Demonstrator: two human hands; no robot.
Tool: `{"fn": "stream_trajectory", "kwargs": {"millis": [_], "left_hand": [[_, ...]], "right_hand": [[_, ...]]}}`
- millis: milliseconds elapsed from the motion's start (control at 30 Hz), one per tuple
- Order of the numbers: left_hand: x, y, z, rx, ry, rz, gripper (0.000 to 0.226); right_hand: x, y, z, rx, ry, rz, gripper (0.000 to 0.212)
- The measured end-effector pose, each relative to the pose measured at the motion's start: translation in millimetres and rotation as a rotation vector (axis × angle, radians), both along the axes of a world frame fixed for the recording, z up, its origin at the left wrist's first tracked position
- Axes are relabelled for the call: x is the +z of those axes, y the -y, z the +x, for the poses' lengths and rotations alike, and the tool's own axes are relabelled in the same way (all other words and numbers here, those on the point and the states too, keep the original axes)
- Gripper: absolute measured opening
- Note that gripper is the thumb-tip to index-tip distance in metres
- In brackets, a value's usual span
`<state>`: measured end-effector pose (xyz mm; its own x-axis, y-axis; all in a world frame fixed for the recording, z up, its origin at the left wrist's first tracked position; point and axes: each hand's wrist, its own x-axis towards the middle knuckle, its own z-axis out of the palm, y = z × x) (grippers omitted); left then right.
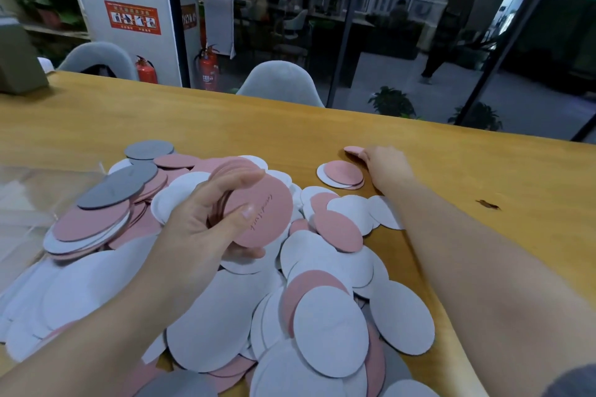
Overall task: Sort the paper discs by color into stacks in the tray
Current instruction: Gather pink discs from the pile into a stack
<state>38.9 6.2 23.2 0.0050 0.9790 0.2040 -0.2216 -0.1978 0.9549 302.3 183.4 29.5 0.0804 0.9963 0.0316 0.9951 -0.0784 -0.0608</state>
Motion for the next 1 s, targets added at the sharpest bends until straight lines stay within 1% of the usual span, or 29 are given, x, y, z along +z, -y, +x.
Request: {"fn": "stream_trajectory", "kwargs": {"millis": [33,67,100,133,167,267,300,333,367,400,533,600,667,767,800,833,900,933,1000], "left_hand": [[0,0,0,-0.001,0.001,-0.003,0.044],[0,0,-1,-0.002,0.001,-0.004,0.044],[0,1,-1,-0.003,-0.002,-0.003,0.043],[1,1,-1,-0.006,-0.007,-0.001,0.042],[1,1,-2,-0.01,-0.009,-0.001,0.041],[2,1,-2,-0.021,-0.008,-0.005,0.042],[2,1,-2,-0.023,-0.008,-0.008,0.042],[2,1,-2,-0.024,-0.009,-0.011,0.042],[2,2,-2,-0.025,-0.012,-0.015,0.043],[2,2,-2,-0.026,-0.014,-0.016,0.043],[2,2,-2,-0.036,-0.014,-0.006,0.043],[2,2,-2,-0.042,-0.013,-0.002,0.043],[1,2,-2,-0.044,-0.019,0.001,0.044],[1,2,-3,-0.042,-0.019,0.004,0.044],[1,2,-3,-0.042,-0.022,0.006,0.044],[1,2,-2,-0.042,-0.023,0.008,0.044],[0,1,-2,-0.04,-0.024,0.012,0.044],[0,1,-2,-0.037,-0.024,0.014,0.045],[-1,1,-2,-0.027,-0.029,0.018,0.045]], "right_hand": [[2,2,-3,-0.021,0.021,0.013,0.058],[5,3,-4,-0.044,0.016,0.025,0.046],[7,2,-6,-0.073,-0.002,0.015,0.034],[11,7,-8,-0.109,-0.061,0.024,0.028],[12,10,-10,-0.115,-0.099,0.047,0.029],[9,22,-13,0.015,-0.119,0.132,0.041],[7,29,-14,0.065,-0.113,0.128,0.036],[6,35,-14,0.109,-0.154,0.128,0.029],[3,40,-15,0.141,-0.17,0.126,0.032],[2,42,-16,0.141,-0.185,0.114,0.036],[1,47,-21,0.134,-0.112,0.023,0.039],[2,48,-21,0.135,-0.135,0.031,0.043],[2,52,-21,0.133,-0.135,0.042,0.04],[1,56,-24,0.192,0.035,0.069,0.021],[0,56,-24,0.192,0.087,0.095,0.022],[0,57,-24,0.17,0.1,0.106,0.021],[1,59,-22,0.137,0.077,0.126,0.016],[3,61,-22,0.123,0.034,0.142,0.015],[6,68,-20,0.084,-0.125,0.226,0.018]]}}
